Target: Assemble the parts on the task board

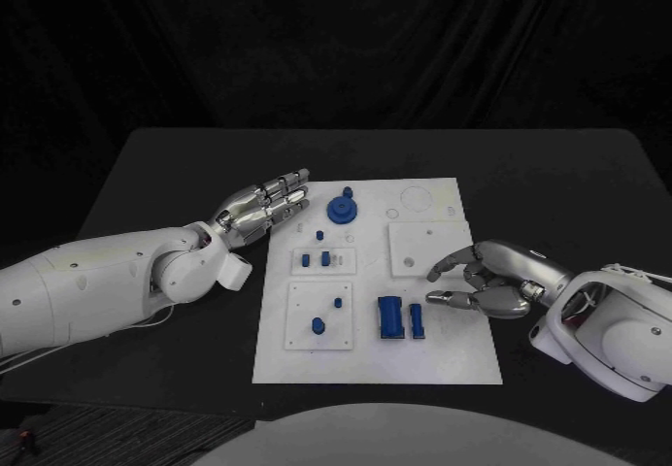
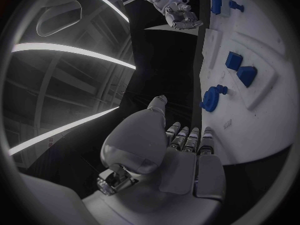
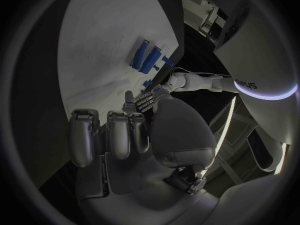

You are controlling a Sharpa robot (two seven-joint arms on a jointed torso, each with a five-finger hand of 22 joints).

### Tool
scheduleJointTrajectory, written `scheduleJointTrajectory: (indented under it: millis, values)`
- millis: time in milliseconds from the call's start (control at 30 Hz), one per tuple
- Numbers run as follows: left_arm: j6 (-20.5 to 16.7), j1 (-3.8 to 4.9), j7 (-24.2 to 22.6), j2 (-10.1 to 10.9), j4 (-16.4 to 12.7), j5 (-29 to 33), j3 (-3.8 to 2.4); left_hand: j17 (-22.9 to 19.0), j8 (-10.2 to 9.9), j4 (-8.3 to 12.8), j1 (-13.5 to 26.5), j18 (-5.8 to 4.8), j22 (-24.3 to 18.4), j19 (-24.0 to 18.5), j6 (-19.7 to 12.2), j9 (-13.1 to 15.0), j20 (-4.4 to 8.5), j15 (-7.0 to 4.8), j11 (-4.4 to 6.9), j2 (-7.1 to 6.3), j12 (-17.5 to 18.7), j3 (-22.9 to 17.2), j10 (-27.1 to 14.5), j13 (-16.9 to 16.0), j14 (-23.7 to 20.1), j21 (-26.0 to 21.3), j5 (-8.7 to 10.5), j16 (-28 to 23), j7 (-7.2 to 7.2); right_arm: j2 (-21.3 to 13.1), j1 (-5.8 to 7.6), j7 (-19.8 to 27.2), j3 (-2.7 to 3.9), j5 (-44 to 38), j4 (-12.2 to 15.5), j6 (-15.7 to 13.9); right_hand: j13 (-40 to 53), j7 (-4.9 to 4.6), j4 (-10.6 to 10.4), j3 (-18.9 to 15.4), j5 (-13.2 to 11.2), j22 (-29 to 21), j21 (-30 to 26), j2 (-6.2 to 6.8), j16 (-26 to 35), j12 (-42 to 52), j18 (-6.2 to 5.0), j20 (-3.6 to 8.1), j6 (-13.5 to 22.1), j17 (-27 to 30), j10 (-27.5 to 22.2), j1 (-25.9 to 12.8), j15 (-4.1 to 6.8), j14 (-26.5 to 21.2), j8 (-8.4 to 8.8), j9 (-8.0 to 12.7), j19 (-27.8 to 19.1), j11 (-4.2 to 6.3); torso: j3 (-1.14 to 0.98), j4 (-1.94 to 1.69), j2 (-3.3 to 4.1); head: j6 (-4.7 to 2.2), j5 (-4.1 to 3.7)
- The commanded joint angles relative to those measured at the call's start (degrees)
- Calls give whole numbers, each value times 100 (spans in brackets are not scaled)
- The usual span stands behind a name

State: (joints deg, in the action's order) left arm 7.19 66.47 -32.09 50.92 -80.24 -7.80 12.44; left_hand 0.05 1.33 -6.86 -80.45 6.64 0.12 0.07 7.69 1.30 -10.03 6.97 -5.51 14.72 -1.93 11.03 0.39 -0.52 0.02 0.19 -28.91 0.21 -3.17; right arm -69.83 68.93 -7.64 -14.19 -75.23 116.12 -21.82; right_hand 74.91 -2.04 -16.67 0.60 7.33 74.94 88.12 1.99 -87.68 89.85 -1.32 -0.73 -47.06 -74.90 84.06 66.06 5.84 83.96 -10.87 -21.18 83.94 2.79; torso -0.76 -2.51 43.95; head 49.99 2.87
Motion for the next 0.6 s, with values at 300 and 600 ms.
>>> scheduleJointTrajectory:
  millis: [300,600]
  values:
    - [-555,-10,-1008,87,-163,-440,-5,-5,110,-960,255,234,-12,-7,552,50,383,-539,406,-381,-175,428,124,-38,-2,-19,464,-21,42,-25,-298,653,-1,-808,-108,163,1509,99,-1,107,130,1481,117,115,-43,15,112,80,48,-941,594,153,89,503,247,311,569,100,5,-3,5,1,9]
    - [-1471,-11,-1741,143,-323,-1061,-6,-5,36,-994,395,128,-12,-7,686,42,1470,-1554,1288,-887,-2,410,122,-9,-2,-19,952,-21,777,-17,-384,667,-1,-834,-124,227,1509,123,-1,128,125,1483,124,127,-44,15,114,98,95,-944,594,187,108,503,331,411,573,120,-3,12,-3,1,23]
